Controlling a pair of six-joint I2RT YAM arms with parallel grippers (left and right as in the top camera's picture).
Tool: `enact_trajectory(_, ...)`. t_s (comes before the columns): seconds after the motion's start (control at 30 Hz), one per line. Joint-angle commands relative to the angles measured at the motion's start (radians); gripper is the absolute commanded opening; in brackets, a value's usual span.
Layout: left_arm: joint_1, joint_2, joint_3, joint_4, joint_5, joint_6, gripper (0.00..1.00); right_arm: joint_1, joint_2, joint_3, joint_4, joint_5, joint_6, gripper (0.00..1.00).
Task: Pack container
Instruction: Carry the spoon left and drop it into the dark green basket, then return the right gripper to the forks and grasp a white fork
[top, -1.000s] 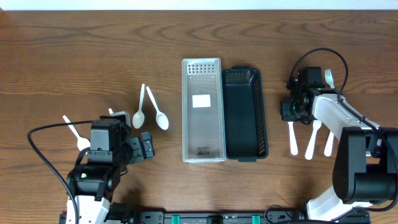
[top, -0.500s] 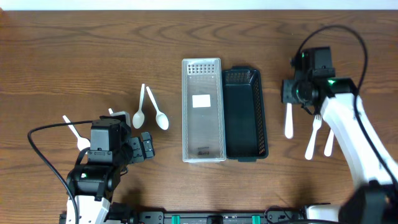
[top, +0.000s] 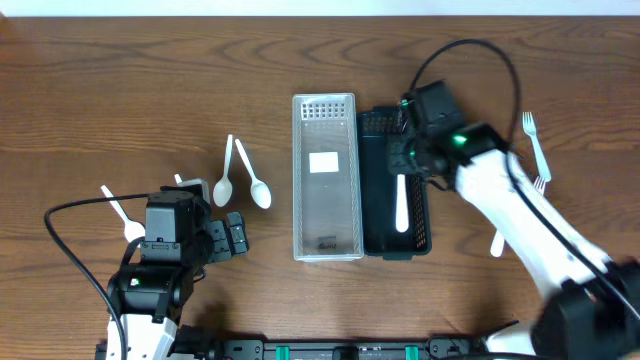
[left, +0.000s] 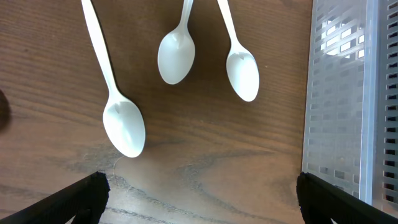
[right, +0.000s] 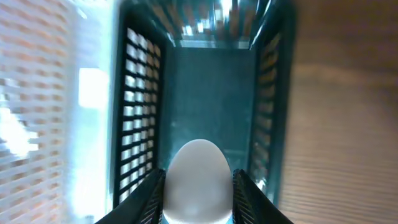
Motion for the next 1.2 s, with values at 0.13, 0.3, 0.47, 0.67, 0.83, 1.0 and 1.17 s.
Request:
enact_trajectory(0.13, 0.005, -0.002, 0.019, -0.002, 0.0, -0.013, 0.98, 0.024, 0.104, -0.008, 0.016, 0.003, -0.005, 0.35)
enact_trajectory(0.3, 0.005, -0.002, 0.019, -0.002, 0.0, -0.013, 0.98, 0.021, 0.058, 0.078, -0.029, 0.01, -0.061, 0.57)
enact_trajectory(0.47, 0.005, -0.002, 0.019, -0.002, 0.0, -0.013, 0.98, -0.034, -0.058, 0.231, -0.145, 0.114, -0.066, 0.78)
enact_trajectory(0.67, 0.005, -0.002, 0.019, -0.002, 0.0, -0.013, 0.98, -0.27, -0.186, 0.248, -0.335, 0.226, 0.055, 0.86)
enact_trajectory(0.83, 0.005, -0.002, 0.019, -0.002, 0.0, -0.013, 0.98, -0.501, -0.181, 0.161, -0.392, 0.163, 0.025, 0.94)
enact_trajectory(1.0, 0.005, -0.002, 0.019, -0.003, 0.0, -0.013, 0.98, -0.593, -0.163, -0.054, -0.251, 0.093, -0.052, 0.98)
enact_trajectory(1.17, 0.005, -0.002, 0.019, -0.003, 0.0, -0.013, 0.98, -0.611, -0.136, -0.239, -0.084, 0.078, -0.103, 0.99)
